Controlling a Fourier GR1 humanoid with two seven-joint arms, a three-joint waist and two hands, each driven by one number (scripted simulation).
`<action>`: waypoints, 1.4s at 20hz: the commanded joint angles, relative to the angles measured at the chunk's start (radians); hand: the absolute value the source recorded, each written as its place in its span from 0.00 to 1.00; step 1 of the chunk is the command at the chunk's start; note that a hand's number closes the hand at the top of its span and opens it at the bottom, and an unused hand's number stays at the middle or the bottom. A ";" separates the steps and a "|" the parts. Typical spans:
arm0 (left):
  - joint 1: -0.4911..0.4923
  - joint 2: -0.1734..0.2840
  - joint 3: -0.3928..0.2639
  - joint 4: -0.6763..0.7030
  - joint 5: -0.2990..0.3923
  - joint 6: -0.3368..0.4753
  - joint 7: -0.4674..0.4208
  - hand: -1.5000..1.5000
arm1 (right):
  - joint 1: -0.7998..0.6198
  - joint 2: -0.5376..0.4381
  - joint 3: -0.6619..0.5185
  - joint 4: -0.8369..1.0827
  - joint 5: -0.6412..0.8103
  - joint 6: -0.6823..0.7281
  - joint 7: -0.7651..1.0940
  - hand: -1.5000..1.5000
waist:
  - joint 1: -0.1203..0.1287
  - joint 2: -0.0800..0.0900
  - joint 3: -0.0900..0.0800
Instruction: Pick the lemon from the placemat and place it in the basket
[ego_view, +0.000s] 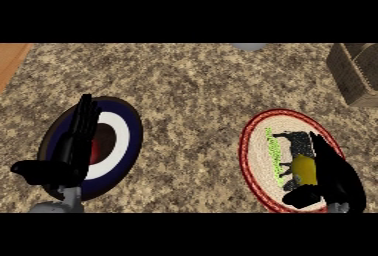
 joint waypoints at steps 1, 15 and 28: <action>0.034 -0.003 0.007 -0.037 -0.002 -0.028 0.019 0.50 | 0.055 0.003 -0.068 0.022 0.008 0.029 -0.050 0.00 | -0.001 -0.001 0.000; 0.022 -0.035 0.035 -0.030 -0.053 -0.049 0.012 0.50 | 0.010 0.069 -0.047 0.063 0.138 0.178 -0.158 1.00 | 0.000 0.000 0.000; 0.018 -0.037 0.045 0.013 -0.041 -0.076 -0.029 0.50 | -0.338 -0.006 0.016 0.392 0.150 0.188 -0.767 1.00 | 0.013 0.004 0.000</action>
